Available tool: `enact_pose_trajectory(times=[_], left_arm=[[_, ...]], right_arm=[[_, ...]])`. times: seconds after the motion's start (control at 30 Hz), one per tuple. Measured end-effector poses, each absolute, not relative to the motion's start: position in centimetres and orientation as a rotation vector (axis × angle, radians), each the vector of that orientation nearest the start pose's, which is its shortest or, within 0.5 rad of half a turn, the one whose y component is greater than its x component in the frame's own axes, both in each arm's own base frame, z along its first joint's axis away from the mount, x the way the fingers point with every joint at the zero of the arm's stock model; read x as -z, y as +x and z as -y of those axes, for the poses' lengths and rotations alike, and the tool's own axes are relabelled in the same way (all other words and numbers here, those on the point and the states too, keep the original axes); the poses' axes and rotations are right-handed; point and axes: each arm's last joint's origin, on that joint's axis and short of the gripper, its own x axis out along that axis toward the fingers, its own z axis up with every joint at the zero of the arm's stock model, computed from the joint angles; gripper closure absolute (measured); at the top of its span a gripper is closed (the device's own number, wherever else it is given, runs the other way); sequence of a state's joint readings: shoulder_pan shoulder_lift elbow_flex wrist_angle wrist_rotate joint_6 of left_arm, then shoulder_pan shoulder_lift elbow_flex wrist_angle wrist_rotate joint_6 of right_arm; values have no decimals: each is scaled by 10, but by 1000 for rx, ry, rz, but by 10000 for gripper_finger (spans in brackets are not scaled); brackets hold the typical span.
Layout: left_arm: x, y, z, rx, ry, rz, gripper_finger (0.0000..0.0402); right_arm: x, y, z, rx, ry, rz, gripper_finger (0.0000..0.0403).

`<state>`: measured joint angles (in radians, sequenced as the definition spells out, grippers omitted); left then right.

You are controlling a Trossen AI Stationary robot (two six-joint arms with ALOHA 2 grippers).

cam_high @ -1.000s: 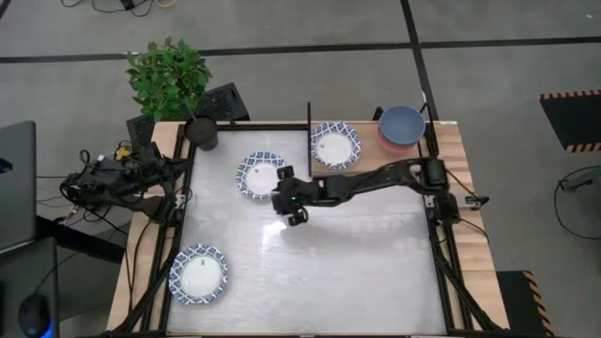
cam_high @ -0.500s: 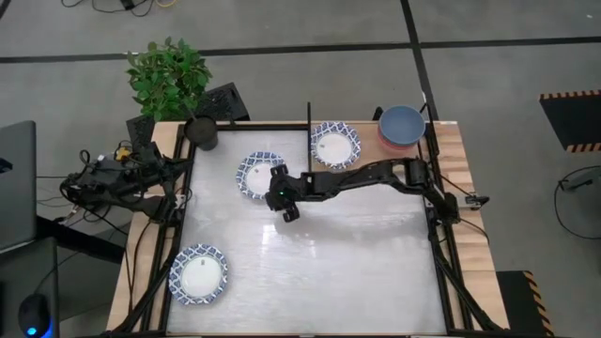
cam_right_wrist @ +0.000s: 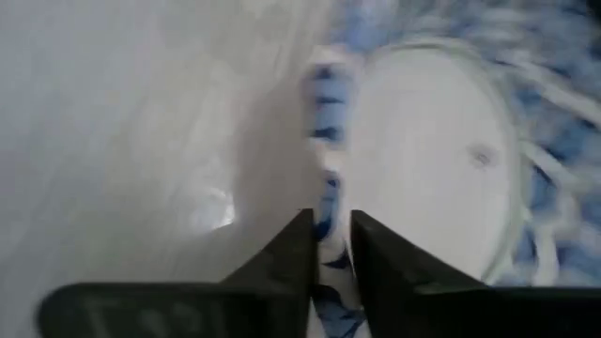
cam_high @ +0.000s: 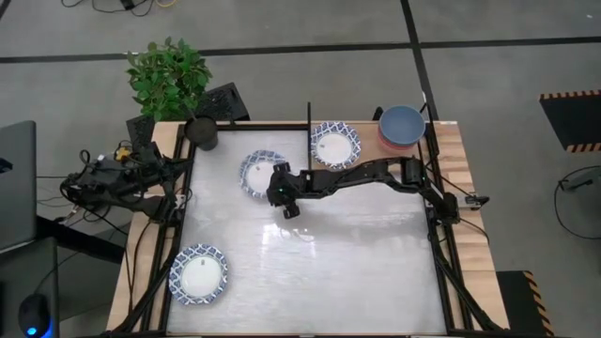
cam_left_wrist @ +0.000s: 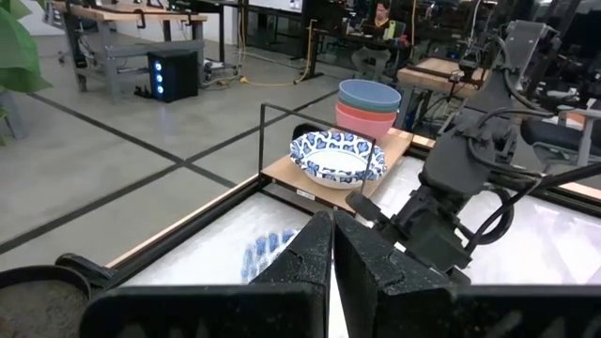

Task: Place and stack bowls onto a shelf
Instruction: Stack the top blue pattern bowl on top of the other blue pattern bowl on the shelf

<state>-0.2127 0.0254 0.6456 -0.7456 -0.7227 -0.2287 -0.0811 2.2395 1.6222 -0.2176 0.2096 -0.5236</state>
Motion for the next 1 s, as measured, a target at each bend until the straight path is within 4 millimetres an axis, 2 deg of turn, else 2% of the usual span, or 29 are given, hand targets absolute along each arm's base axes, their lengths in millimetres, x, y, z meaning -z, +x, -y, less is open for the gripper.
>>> enact_pose_trajectory(times=[0.17, 0.27, 0.37, 0.43, 0.6, 0.7, 0.87, 1.0], left_arm=[[-290, 13, -17, -520, -166, -54, 401], [-290, 13, -17, -519, -166, -54, 401], [-290, 13, -17, -519, -166, -54, 401], [-290, 13, -17, -520, -166, -54, 401], [-290, 13, -17, -520, -166, -54, 401], [-290, 13, -17, -520, -167, -54, 401], [-290, 13, -17, -520, -167, -55, 401], [-290, 13, -17, -520, -167, -56, 401]], right_arm=[[-147, 481, 38, 42, -552, -884, 379], [-148, 483, 30, 36, -568, -872, 383], [-159, 486, 15, 61, -606, -843, 382], [-176, 492, 3, 71, -657, -799, 382], [-240, 494, -23, 159, -818, -701, 382], [-277, 481, -31, 258, -923, -709, 382], [-336, 448, -20, 530, -985, -737, 382], [-364, 416, -2, 697, -939, -818, 382]])
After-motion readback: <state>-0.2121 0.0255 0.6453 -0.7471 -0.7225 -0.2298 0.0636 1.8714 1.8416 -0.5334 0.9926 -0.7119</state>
